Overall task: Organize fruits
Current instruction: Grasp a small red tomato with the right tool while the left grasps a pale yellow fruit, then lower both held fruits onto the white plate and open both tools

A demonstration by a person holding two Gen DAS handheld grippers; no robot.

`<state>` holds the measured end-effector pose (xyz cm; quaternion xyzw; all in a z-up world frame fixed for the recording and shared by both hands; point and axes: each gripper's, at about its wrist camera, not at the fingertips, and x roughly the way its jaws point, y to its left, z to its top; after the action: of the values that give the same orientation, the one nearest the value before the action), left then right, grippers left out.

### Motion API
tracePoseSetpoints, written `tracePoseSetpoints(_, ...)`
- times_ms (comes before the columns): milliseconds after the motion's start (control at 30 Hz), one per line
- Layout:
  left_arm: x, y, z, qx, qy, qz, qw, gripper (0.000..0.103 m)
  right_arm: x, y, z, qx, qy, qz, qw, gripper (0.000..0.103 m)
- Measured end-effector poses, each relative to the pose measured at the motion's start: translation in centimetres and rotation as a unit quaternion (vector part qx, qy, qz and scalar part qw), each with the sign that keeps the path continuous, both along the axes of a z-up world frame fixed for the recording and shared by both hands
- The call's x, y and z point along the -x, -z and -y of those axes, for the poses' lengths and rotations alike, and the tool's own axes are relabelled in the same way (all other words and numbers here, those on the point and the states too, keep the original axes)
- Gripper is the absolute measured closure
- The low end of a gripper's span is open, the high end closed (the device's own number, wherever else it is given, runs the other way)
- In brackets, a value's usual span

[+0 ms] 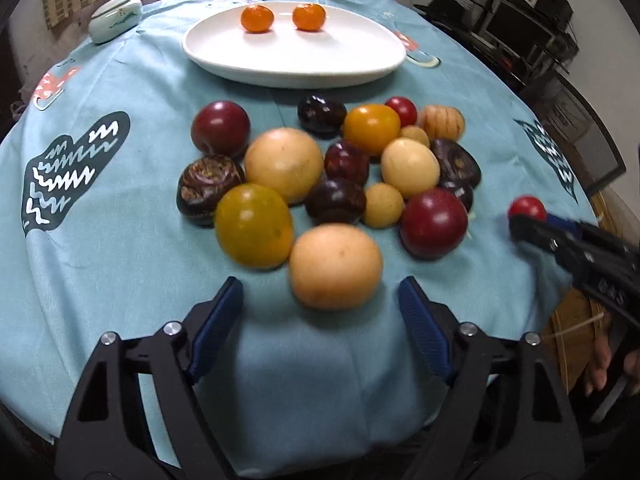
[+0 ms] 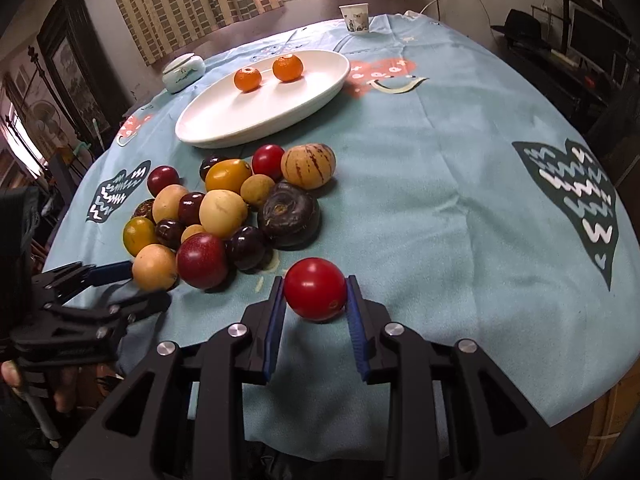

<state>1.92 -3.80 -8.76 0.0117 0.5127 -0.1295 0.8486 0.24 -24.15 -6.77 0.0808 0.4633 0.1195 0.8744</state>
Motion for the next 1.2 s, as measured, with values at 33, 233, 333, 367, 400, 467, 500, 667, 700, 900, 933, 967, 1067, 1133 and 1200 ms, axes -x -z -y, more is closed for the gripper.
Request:
tracePoseSetpoints(33, -0.2, 0.1, 0.5, -0.017, -0.002, 0.008, 0.9998, 0.026, 0.1, 0.0, 0.2, -0.004, 0.000, -0.001, 1.000, 0.073)
tracePoseSetpoints(233, 0.0, -0.3, 1.9, -0.040, 0.004, 0.032, 0.9987, 0.057, 0.4, -0.2, 0.9, -0.019, 0.007, -0.002, 1.000, 0.073)
tracePoseSetpoints(333, 0.3, -1.1, 1.9, -0.046, 0.011, 0.045, 0.9979, 0.056, 0.4, -0.3, 0.6, -0.022, 0.003, 0.000, 1.000, 0.073)
tracePoseSetpoints(367, 0.3, -1.2, 1.7, -0.044, 0.011, 0.045, 0.9979, 0.056, 0.3, -0.4, 0.4, -0.023, 0.000, 0.000, 1.000, 0.073)
tracePoseSetpoints(400, 0.2, -1.4, 1.5, -0.040, 0.011, 0.044, 0.9982, 0.056, 0.3, -0.4, 0.2, -0.025, -0.003, 0.000, 1.000, 0.073)
tracePoseSetpoints(467, 0.3, -1.7, 0.7, -0.026, 0.007, 0.040, 0.9989, 0.056, 0.2, -0.5, -0.3, -0.027, -0.010, 0.000, 1.000, 0.073)
tracePoseSetpoints(500, 0.3, -1.8, 0.3, -0.020, 0.007, 0.039, 0.9990, 0.056, 0.3, -0.5, -0.5, -0.027, -0.013, 0.000, 1.000, 0.073)
tracePoseSetpoints(667, 1.4, -3.1, -0.6, -0.015, 0.011, 0.068, 0.9975, 0.056, 0.3, -0.9, -1.4, -0.019, -0.021, -0.001, 1.000, 0.073)
tracePoseSetpoints(700, 1.5, -3.5, -0.9, -0.013, 0.011, 0.073, 0.9972, 0.056, 0.3, -1.1, -1.5, -0.018, -0.022, 0.000, 1.000, 0.073)
tracePoseSetpoints(900, 0.4, -5.7, -3.0, 0.009, 0.002, 0.087, 0.9962, 0.056, -0.3, -2.1, -2.6, -0.012, -0.035, 0.008, 0.999, 0.073)
tracePoseSetpoints(933, 0.0, -5.9, -3.3, 0.008, -0.002, 0.089, 0.9960, 0.056, -0.6, -2.2, -3.0, -0.012, -0.040, 0.009, 0.999, 0.073)
tracePoseSetpoints(967, -0.5, -6.0, -3.4, 0.008, -0.005, 0.088, 0.9961, 0.056, -0.9, -2.3, -3.3, -0.011, -0.045, 0.010, 0.999, 0.073)
tracePoseSetpoints(1067, -2.2, -6.4, -3.9, 0.013, -0.010, 0.086, 0.9962, 0.056, -2.2, -2.6, -4.3, -0.011, -0.059, 0.010, 0.998, 0.073)
tracePoseSetpoints(1133, -3.5, -6.8, -4.0, 0.011, -0.011, 0.090, 0.9958, 0.056, -3.4, -2.9, -5.0, -0.008, -0.067, 0.012, 0.998, 0.073)
tracePoseSetpoints(1200, -4.8, -7.3, -3.9, 0.010, -0.012, 0.094, 0.9954, 0.056, -4.8, -3.5, -5.5, -0.005, -0.074, 0.016, 0.997, 0.073)
